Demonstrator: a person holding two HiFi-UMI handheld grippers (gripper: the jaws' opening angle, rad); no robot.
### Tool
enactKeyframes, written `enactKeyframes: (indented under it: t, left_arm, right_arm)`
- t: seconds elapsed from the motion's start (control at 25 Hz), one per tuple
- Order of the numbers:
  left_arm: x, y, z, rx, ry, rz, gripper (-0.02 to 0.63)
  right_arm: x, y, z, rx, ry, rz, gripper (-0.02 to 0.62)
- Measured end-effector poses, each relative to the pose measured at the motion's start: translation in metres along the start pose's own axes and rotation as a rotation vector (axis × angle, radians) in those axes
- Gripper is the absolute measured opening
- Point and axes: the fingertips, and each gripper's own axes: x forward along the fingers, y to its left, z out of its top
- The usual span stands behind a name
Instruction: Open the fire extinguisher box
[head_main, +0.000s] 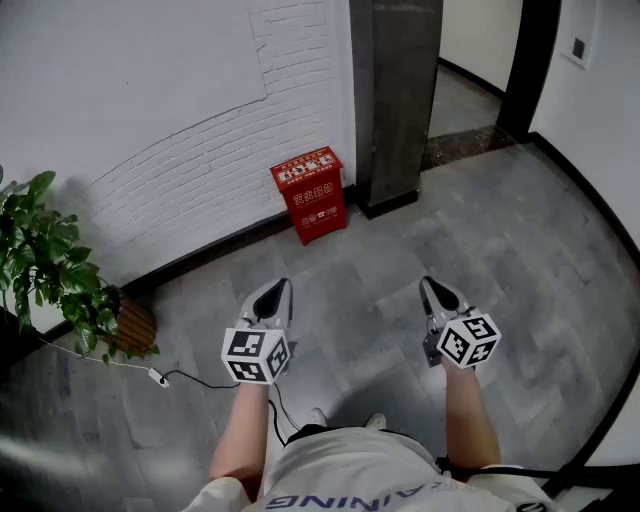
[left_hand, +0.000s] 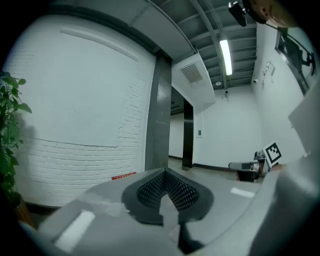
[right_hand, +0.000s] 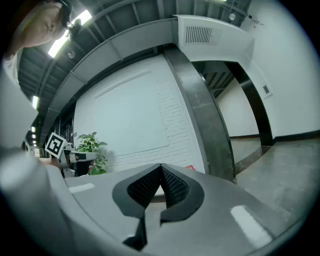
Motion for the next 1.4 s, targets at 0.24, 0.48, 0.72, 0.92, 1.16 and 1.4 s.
enactKeyframes:
  t: [0.24,0.48,0.72,0.92,1.16,1.4]
  left_arm:
    - [0.023,-0.022,-0.011,-0.015,0.012,0.021,0.006]
    - [0.06,-0.002,-0.008,-0.046,0.001,0.038,0.006]
    - [0.136,0.033,-0.011,-0.083,-0.007,0.013,0.006]
    - [0.21,0.089,-0.003,-0.111,-0.014,-0.002,0.006]
    - [0.283,0.184,0.02,-0.107,0.001,-0.007,0.006]
    - [0.324,0.239,0.028,-0.121,-0.004,0.007,0.006]
  right_arm:
    - [0.006,-0.025,-0.025,0.029,0.043,0.053,0.006]
    - [0.037,-0.046,-0.025,0.024,0.057,0.063,0.006]
    - [0.098,-0.081,-0.002,-0.039,0.065,0.036,0.006]
    - [0.186,-0.103,0.018,-0.064,0.085,0.026,0.006]
    - [0.302,-0.122,0.055,-0.088,0.087,0.01,0.006]
    - [0.38,-0.133,0.076,-0.097,0.084,0.014,0.006]
